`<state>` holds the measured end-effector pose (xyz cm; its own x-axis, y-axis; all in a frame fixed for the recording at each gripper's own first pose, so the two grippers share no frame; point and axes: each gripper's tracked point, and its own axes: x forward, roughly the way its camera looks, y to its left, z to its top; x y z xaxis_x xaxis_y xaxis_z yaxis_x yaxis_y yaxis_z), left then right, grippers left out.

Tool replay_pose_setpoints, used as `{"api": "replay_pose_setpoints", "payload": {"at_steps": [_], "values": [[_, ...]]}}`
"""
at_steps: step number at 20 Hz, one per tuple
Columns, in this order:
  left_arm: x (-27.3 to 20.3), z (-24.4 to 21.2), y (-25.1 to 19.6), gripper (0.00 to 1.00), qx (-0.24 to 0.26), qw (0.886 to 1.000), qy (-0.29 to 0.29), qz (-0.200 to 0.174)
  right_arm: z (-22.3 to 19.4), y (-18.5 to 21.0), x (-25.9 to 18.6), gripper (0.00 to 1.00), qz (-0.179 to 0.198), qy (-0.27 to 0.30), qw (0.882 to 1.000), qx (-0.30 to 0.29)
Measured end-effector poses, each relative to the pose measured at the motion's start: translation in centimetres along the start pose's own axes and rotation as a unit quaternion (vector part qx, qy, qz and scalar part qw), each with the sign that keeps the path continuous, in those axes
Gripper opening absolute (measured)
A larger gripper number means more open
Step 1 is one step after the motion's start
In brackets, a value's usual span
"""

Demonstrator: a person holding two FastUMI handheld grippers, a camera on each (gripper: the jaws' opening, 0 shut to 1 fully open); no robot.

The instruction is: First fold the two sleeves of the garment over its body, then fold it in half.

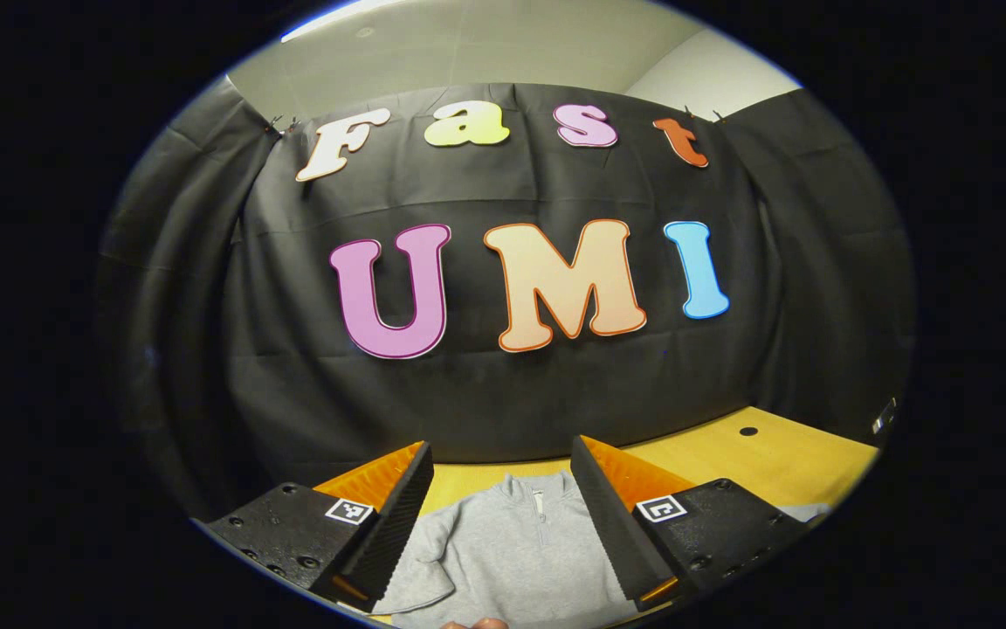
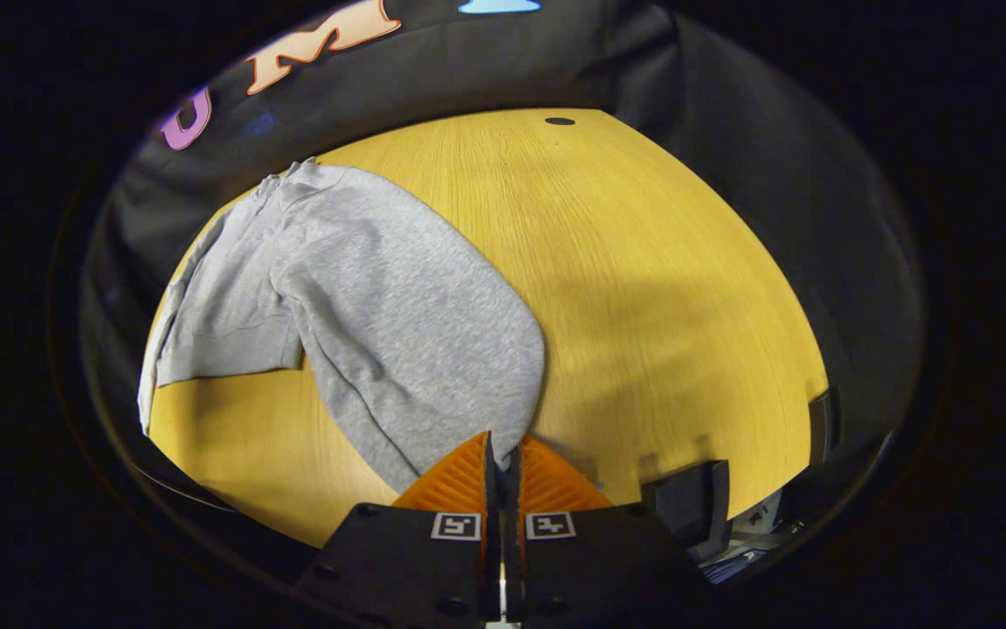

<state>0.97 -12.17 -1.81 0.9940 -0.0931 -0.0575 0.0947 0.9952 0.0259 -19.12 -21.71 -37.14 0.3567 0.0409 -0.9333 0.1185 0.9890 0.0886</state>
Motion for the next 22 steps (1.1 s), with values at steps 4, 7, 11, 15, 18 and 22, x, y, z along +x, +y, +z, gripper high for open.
{"api": "replay_pose_setpoints", "payload": {"at_steps": [4, 7, 11, 15, 18, 22], "values": [[-1.1, -0.9, 0.7, 0.93, -0.009, 1.000, 0.013, 0.023, 3.2, 0.9, -1.3, 0.05, 0.033, -0.025, 0.998, 0.037], [-1.3, -1.7, 1.7, 0.93, -0.022, 0.999, 0.022, 0.028, 6.7, 2.2, -2.3, 0.05, 0.051, -0.054, 0.995, 0.067], [-1.3, -1.3, 4.5, 0.93, -0.013, 0.999, 0.014, 0.031, 10.8, 4.5, -3.3, 0.05, 0.052, -0.085, 0.993, 0.069], [-1.6, -1.3, 8.2, 0.93, -0.008, 0.999, 0.008, 0.046, 15.0, 8.4, -3.8, 0.05, 0.071, -0.114, 0.987, 0.084], [-2.0, -1.4, 11.5, 0.94, -0.002, 0.998, 0.009, 0.067, 17.9, 11.6, -3.8, 0.04, 0.095, -0.127, 0.983, 0.094], [-3.0, -2.0, 15.3, 0.93, -0.003, 0.995, 0.016, 0.100, 20.9, 16.0, -3.5, 0.02, 0.116, -0.140, 0.981, 0.072]]}}
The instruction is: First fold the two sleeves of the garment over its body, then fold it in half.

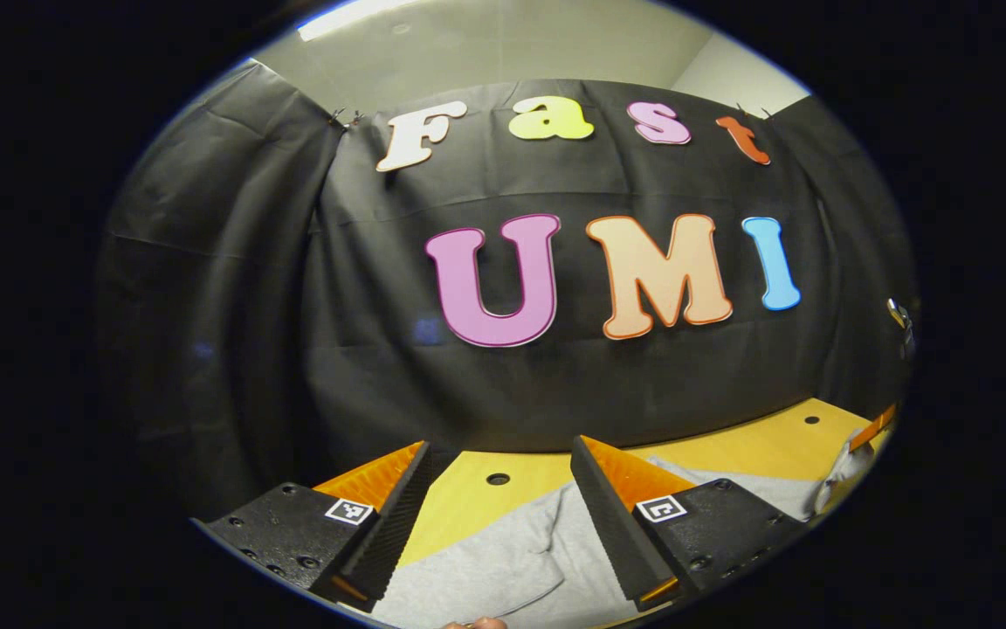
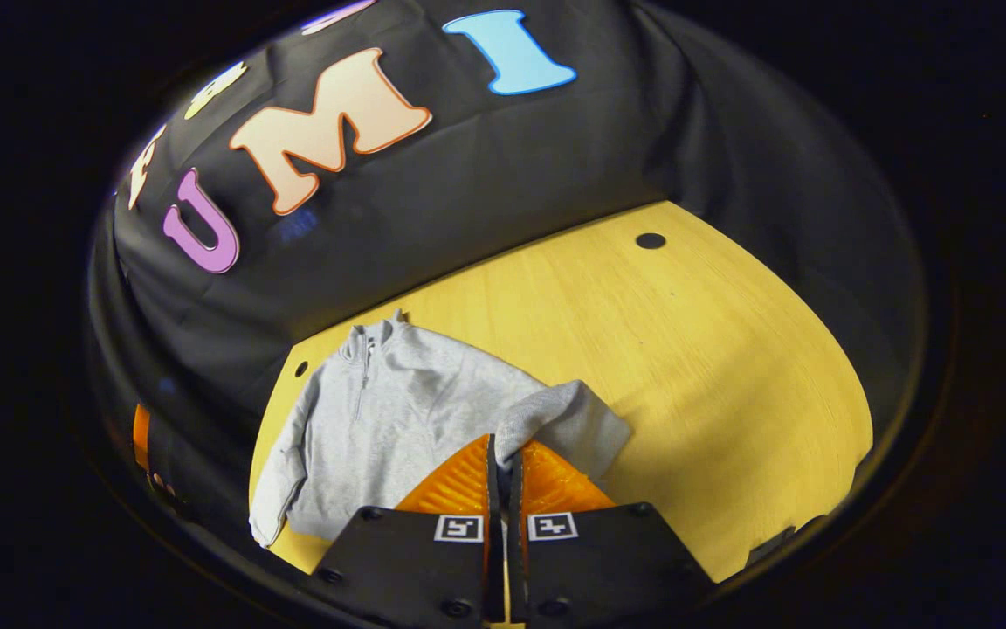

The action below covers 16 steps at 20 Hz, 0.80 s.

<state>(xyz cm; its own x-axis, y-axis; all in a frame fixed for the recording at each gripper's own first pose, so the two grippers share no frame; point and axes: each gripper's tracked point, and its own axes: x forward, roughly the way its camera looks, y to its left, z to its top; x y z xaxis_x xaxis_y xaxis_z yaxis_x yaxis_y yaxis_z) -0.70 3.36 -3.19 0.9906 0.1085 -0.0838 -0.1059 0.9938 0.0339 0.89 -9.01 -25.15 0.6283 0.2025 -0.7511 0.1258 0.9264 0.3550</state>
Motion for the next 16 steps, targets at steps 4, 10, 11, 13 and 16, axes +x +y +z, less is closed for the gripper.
{"api": "replay_pose_setpoints", "payload": {"at_steps": [4, 10, 11, 13, 16], "values": [[-0.6, -0.2, 3.5, 0.94, 0.005, 0.999, 0.002, 0.032, 1.0, 4.9, 2.1, 0.04, 0.027, -0.005, 0.999, -0.029], [-2.1, -0.7, 8.4, 0.95, 0.005, 0.997, 0.008, 0.074, 2.3, 11.3, 4.5, 0.04, 0.060, -0.006, 0.996, -0.060], [-2.3, -0.8, 9.1, 0.95, 0.005, 0.997, 0.009, 0.081, 2.5, 12.5, 4.9, 0.04, 0.066, -0.007, 0.996, -0.067], [-2.6, -1.1, 10.5, 0.95, 0.004, 0.996, 0.012, 0.093, 2.7, 15.0, 5.5, 0.04, 0.079, -0.006, 0.994, -0.080], [-3.2, -1.5, 12.2, 0.93, 0.003, 0.994, 0.015, 0.107, 2.2, 18.8, 6.8, 0.04, 0.098, -0.001, 0.990, -0.098]]}}
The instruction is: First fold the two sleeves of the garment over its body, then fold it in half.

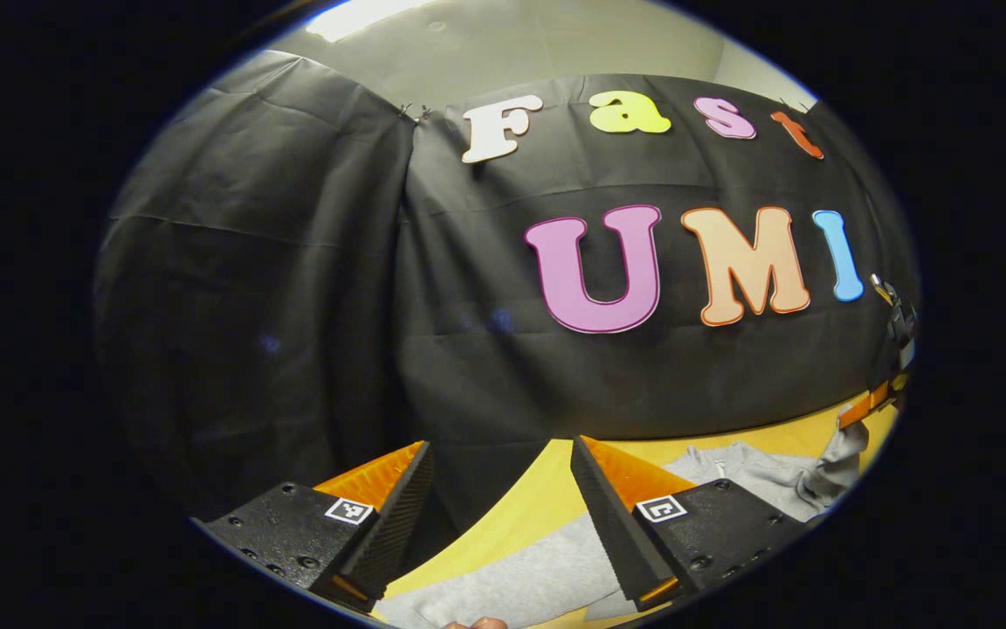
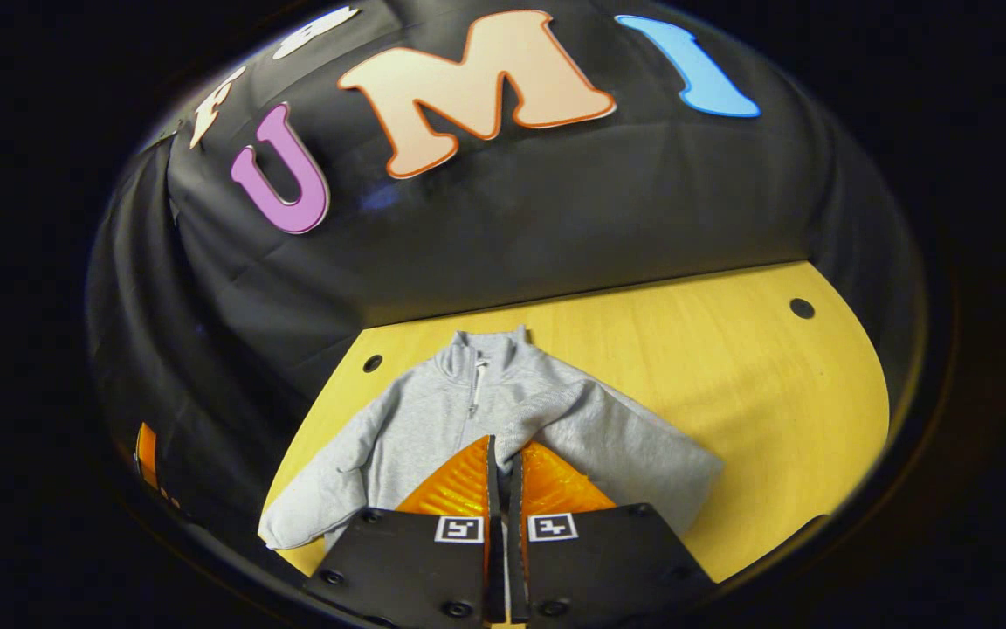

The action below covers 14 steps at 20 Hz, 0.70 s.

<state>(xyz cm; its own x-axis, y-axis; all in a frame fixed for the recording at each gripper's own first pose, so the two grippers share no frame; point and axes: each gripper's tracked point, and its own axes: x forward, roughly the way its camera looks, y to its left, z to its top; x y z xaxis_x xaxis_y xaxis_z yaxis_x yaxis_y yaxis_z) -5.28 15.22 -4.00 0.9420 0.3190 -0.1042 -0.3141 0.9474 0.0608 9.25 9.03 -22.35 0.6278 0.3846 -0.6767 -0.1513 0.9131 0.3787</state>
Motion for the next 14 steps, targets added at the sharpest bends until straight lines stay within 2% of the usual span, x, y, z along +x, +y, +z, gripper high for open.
{"api": "replay_pose_setpoints", "payload": {"at_steps": [12, 14], "values": [[-1.0, -1.8, 7.3, 0.95, 0.013, 0.998, 0.018, 0.053, -1.7, 13.1, 8.3, 0.04, 0.067, 0.045, 0.995, -0.065], [-1.4, -2.2, 8.9, 0.93, 0.017, 0.997, 0.022, 0.066, -2.6, 15.1, 9.6, 0.04, 0.075, 0.055, 0.992, -0.079]]}}
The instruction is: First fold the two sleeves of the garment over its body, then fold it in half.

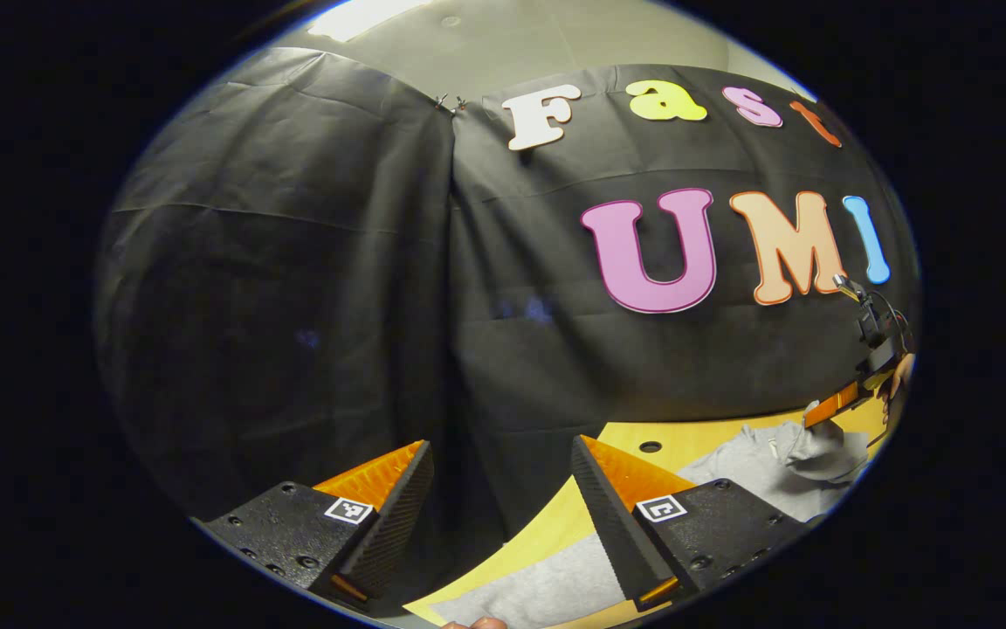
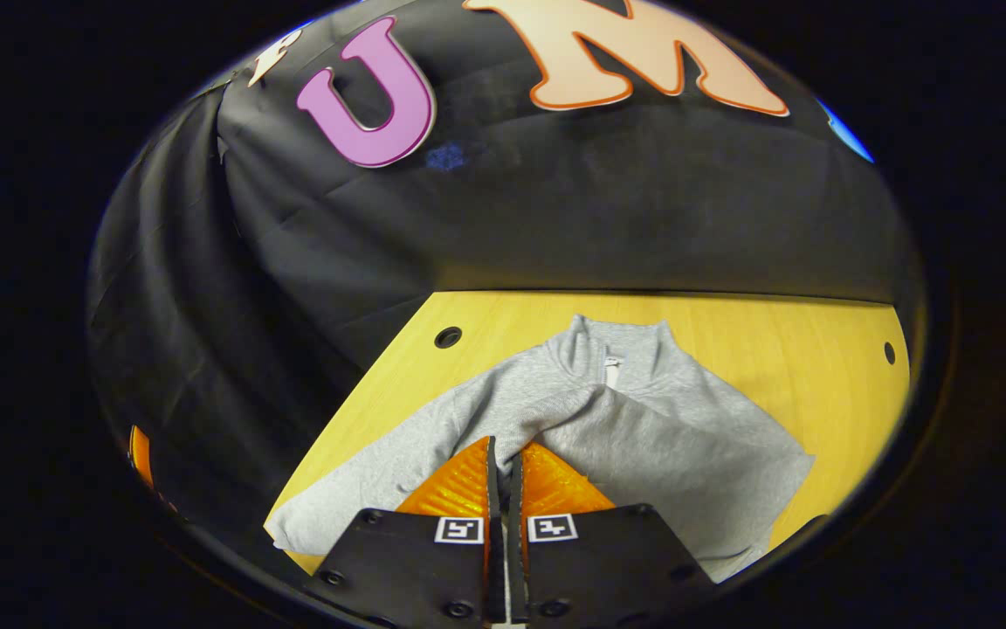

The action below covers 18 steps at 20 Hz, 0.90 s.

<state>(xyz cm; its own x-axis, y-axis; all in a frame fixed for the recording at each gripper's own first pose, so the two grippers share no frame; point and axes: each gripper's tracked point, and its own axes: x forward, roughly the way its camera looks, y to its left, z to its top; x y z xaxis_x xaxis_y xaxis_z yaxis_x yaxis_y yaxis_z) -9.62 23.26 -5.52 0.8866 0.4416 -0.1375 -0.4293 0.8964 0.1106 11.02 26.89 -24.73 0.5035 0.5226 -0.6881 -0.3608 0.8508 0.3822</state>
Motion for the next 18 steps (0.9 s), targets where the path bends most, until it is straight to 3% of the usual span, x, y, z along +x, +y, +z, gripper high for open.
{"api": "replay_pose_setpoints", "payload": {"at_steps": [6, 9, 11, 13, 16, 18], "values": [[-0.2, -1.8, 2.4, 0.93, 0.000, 1.000, 0.021, 0.018, -3.5, 4.1, 5.3, 0.04, 0.006, 0.048, 0.998, -0.047], [0.0, -2.6, 2.8, 0.95, 0.002, 0.999, 0.030, 0.021, -5.2, 4.7, 7.3, 0.04, 0.003, 0.079, 0.996, -0.036], [0.2, -3.4, 3.0, 0.95, 0.005, 0.999, 0.034, 0.021, -5.4, 6.5, 7.6, 0.08, 0.027, 0.084, 0.996, -0.012], [0.3, -4.7, 3.2, 0.95, 0.011, 0.999, 0.044, 0.018, -4.3, 8.4, 7.1, 0.42, 0.067, 0.066, 0.996, 0.010], [-0.3, -7.7, 2.8, 0.93, 0.018, 0.997, 0.071, 0.010, -1.0, 9.2, 5.9, 0.99, 0.080, 0.009, 0.997, 0.023], [-0.4, -10.0, 2.2, 0.94, 0.015, 0.995, 0.095, -0.001, 0.7, 8.6, 4.6, 0.98, 0.074, -0.017, 0.997, 0.024]]}}
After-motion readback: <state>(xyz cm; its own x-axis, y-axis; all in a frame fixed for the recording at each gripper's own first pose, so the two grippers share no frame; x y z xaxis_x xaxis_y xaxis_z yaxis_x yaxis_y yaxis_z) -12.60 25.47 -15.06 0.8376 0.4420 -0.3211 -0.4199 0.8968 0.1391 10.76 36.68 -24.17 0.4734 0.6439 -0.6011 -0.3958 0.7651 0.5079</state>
